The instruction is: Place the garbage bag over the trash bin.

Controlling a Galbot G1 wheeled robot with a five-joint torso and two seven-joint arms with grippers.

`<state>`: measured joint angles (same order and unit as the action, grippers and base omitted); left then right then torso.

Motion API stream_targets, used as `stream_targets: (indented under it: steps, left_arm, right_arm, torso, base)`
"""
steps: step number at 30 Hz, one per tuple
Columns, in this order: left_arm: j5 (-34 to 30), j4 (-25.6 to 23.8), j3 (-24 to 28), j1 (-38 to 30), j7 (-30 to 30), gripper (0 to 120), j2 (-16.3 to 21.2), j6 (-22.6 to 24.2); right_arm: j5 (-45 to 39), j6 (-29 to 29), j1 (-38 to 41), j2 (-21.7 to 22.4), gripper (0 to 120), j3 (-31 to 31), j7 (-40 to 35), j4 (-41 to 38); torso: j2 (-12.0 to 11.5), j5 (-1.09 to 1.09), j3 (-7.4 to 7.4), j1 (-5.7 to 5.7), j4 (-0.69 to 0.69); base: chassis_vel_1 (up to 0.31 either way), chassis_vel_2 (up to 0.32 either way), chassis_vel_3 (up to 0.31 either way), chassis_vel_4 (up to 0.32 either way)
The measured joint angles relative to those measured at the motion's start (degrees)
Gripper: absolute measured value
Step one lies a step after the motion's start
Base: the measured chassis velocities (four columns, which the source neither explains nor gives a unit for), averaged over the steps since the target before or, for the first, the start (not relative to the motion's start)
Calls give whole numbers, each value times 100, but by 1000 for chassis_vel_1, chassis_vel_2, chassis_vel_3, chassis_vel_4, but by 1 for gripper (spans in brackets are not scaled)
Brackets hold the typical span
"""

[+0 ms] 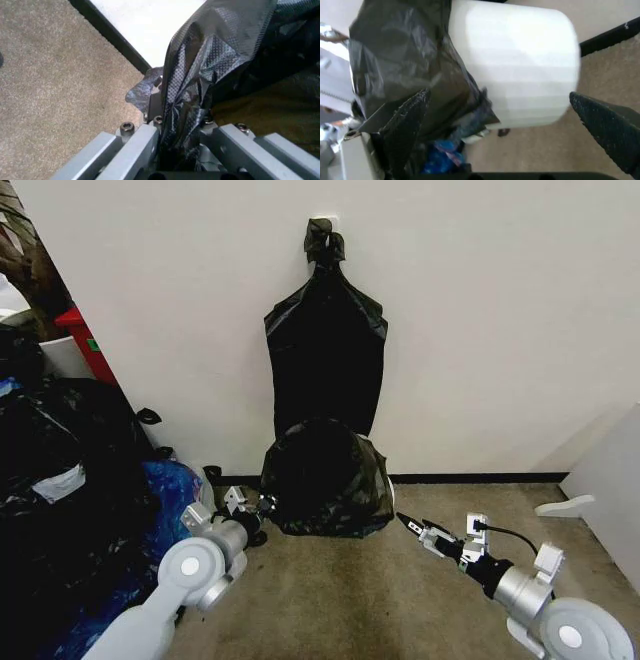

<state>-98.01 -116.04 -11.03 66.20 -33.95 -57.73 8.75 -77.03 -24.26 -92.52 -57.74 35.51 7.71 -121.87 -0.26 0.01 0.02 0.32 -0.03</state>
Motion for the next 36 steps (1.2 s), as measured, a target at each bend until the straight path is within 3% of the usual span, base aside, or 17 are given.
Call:
stream_targets:
  steps: [4, 9, 24, 36]
  left_arm:
    - [11, -16, 21, 14, 3, 1, 9, 3]
    - [14, -82, 21, 15, 6, 1, 27, 3]
    - [-165, -440, 9, 137, -115, 1, 68, 25]
    - [-107, -460, 126, 113, -315, 1, 47, 108]
  right_arm:
    - [-355, -223, 214, -189, 100, -96, -542, -186]
    - [-90, -246, 306, -278, 100, -219, -591, -103]
    - [673, -135, 448, -418, 100, -262, -52, 729]
    - [1052, 60, 56, -441, 100, -161, 411, 545]
  torso:
    - [0, -1, 0, 0, 1]
    - [0, -1, 0, 0, 0]
    - [0, 1, 0, 0, 0]
    - [0, 1, 0, 0, 0]
  base:
    - [0, 0, 0, 0]
    - [0, 0, 0, 0]
    - [0, 0, 0, 0]
    - [0, 0, 0, 0]
